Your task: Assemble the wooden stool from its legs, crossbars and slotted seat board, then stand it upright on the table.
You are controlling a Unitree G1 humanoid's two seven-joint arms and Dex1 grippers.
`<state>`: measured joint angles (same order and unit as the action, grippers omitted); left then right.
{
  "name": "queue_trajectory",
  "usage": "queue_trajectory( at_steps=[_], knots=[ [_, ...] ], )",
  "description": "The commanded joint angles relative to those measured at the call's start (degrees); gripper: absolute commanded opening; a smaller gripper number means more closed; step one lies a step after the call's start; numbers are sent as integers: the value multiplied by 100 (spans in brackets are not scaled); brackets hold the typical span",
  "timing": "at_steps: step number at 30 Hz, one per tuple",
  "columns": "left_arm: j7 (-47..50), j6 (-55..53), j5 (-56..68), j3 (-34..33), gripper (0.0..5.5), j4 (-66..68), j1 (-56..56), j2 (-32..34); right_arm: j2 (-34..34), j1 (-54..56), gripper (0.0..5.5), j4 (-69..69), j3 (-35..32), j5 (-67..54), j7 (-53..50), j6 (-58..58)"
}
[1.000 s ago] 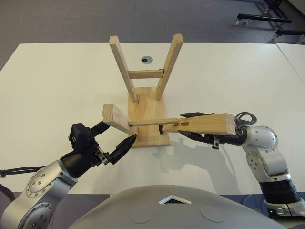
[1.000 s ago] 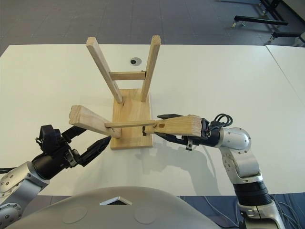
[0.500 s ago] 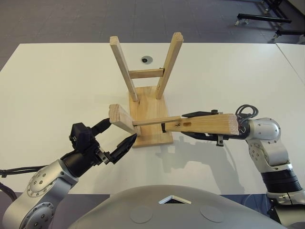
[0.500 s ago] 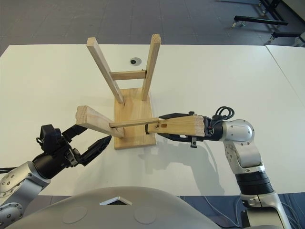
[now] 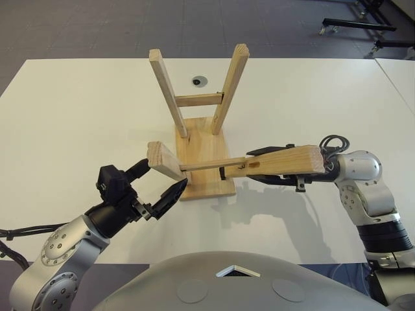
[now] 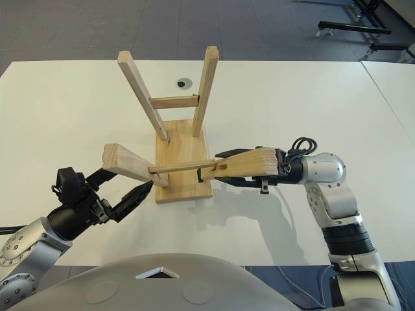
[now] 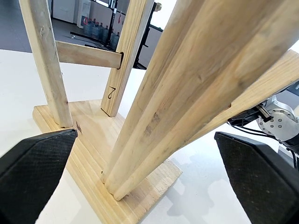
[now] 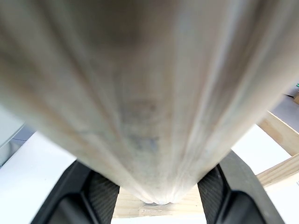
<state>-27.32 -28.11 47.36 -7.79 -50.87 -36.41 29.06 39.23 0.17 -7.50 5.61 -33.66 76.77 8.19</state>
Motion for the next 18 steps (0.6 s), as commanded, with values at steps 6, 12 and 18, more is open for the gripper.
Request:
queue_trajectory(
  at_steps=[6, 12, 18],
  knots=[
    [-44, 114, -92, -24, 540, 164, 61, -5, 56, 63, 206, 531, 330, 180, 330, -456],
    [-56, 170, -119, -2, 540, 197, 63, -21, -8, 181, 206, 651, 385, 173, 506, -340],
    [-71, 190, -169, 21, 540, 224, 84, -48, -131, 270, 206, 753, 419, 40, 682, -365]
  ],
)
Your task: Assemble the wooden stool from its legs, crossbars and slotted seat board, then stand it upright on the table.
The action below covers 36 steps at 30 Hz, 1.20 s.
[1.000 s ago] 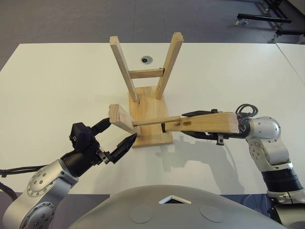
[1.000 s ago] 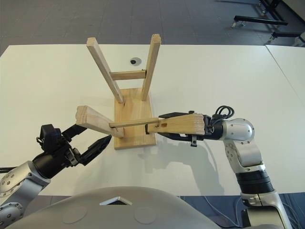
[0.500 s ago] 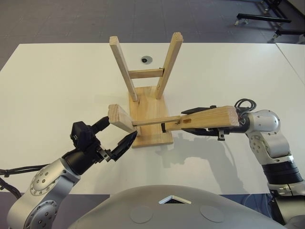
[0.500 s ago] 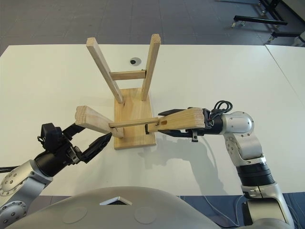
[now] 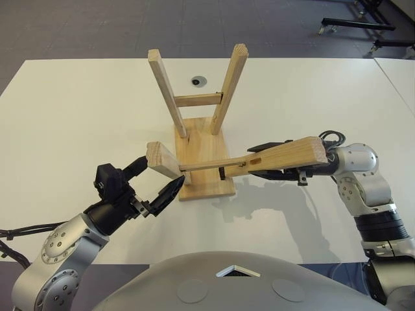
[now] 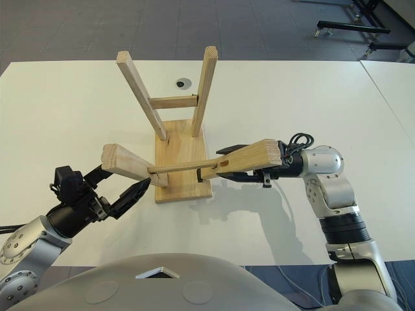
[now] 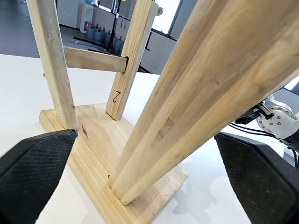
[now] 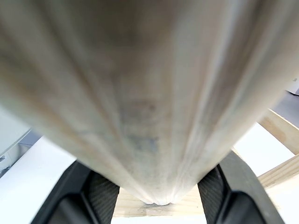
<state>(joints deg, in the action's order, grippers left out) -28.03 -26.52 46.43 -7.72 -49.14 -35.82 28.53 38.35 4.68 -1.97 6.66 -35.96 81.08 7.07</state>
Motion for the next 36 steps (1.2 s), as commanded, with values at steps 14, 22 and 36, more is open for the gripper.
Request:
queue_trajectory(
  at_steps=[14, 22, 36],
  knots=[
    [14, 33, -130, 46, 540, 66, 80, -24, -160, -51, 206, 305, 411, 441, 392, -100],
    [98, 109, -251, 127, 540, -10, -55, -163, -33, 104, 206, 474, 578, 582, 340, -378],
    [140, 271, -421, 227, 540, -21, -234, -285, 108, 385, 206, 744, 817, 685, 421, -656]
  ],
)
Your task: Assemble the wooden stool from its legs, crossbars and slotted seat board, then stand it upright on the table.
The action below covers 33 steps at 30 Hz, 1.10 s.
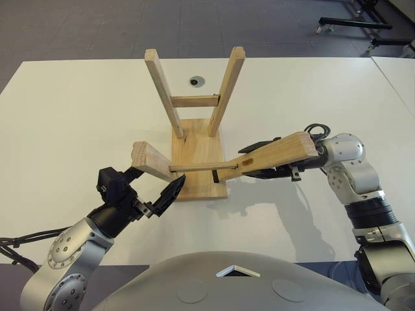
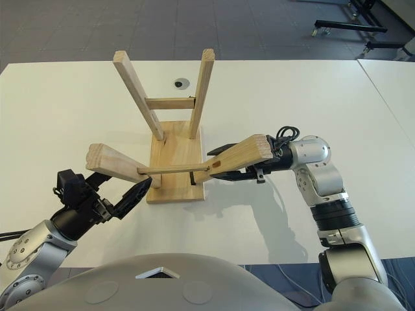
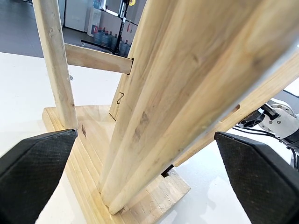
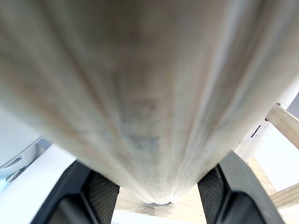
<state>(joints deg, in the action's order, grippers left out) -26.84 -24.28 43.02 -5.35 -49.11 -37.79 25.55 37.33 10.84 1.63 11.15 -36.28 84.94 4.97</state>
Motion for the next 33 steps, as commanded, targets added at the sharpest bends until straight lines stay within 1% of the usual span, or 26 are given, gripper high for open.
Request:
queue_trajectory(
  at_steps=[1, 5, 10, 13, 17, 24, 26, 27, 28, 31, 33],
  knots=[
    [19, 50, -80, -12, 540, -28, -50, 11, 217, -226, 206, 394, 372, 711, 33, -479],
    [42, 54, -96, -2, 540, -38, -61, -17, 100, -166, 206, 472, 321, 461, 55, -746],
    [-32, 30, -73, -41, 540, 86, 98, 29, -339, -145, 206, 585, 52, -51, -96, -930],
    [-123, -9, -10, -123, 540, 215, 277, 115, -516, -203, 206, 565, -36, -62, -254, -928],
    [-249, -59, 44, -221, 540, 377, 500, 215, -617, -223, 206, 521, 13, 206, -414, -786],
    [-405, -182, 180, -352, 540, 621, 898, 422, -1011, -221, 206, 527, -143, 532, -855, -138],
    [-443, -203, 195, -379, 540, 663, 961, 453, 324, -263, 206, 261, -1371, -565, 1, -959],
    [-461, -210, 193, -394, 540, 690, 993, 461, 813, -267, 205, 170, -1799, -951, 315, -1345],
    [-473, -214, 191, -403, 540, 706, 1014, 464, 1111, -257, 205, 113, -2048, -1171, 502, -1621],
    [-507, -208, 159, -398, 540, 779, 1090, 450, 1410, -9, 205, 75, -2213, -1426, 605, -2333],
    [-520, -199, 129, -377, 540, 838, 1153, 436, 1376, 247, 205, 248, -2367, -1510, 607, -2490]
  ],
)
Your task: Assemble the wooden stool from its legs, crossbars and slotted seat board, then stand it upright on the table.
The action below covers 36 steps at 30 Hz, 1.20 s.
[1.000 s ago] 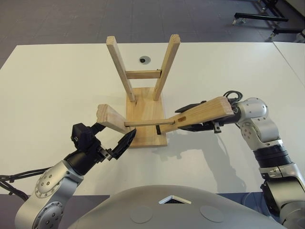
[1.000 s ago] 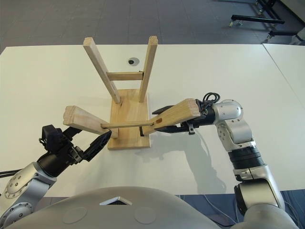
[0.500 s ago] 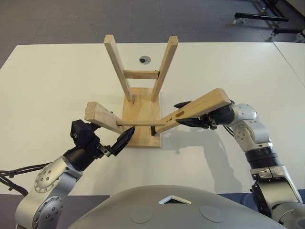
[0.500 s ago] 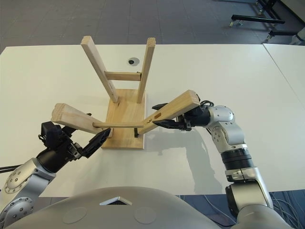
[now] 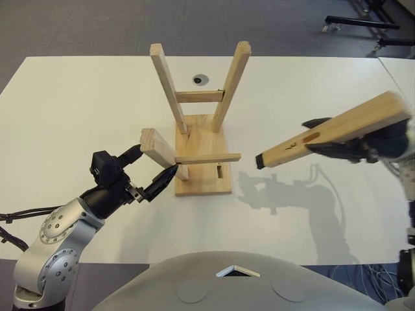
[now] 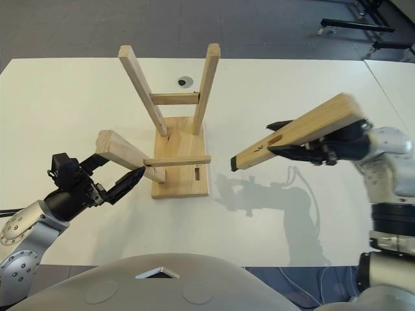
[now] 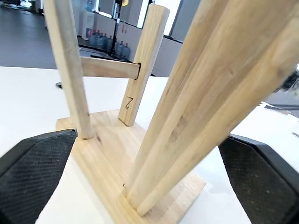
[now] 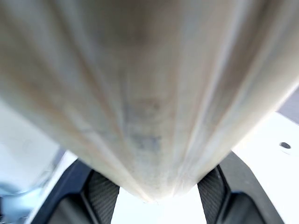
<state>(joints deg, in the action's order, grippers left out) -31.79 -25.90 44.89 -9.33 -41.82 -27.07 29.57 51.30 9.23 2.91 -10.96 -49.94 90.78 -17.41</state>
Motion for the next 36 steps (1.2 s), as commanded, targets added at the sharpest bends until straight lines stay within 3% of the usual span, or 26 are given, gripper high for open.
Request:
queue_trajectory(
  at_steps=[1, 7, 15, 20, 23, 27, 36],
  knots=[
    [-30, -30, -73, 33, 540, 138, 115, 24, -106, 500, 205, 191, -240, -201, -12, -293],
    [-74, 2, -137, 90, 540, 293, 324, -11, -1079, 863, 205, 292, -507, -118, -860, 99],
    [-114, 98, -266, 206, 540, 606, 774, -106, -3043, 918, 205, -1236, 32, -420, -2901, -12],
    [-55, 364, -563, 459, 540, 808, 958, -426, -3754, 1420, 205, -1332, 128, -77, -3475, 634],
    [10, 489, -729, 595, 540, 834, 953, -619, -3793, 1313, 205, -1334, 315, 442, -3300, 1164],
    [81, 627, -795, 523, 540, 703, 679, -738, -3229, 606, 205, -1470, 357, 971, -2648, 1576],
    [43, 449, -520, 32, 540, 474, 298, -522, -2602, 44, 205, -1040, 237, 935, -1907, 1519]
  ],
)
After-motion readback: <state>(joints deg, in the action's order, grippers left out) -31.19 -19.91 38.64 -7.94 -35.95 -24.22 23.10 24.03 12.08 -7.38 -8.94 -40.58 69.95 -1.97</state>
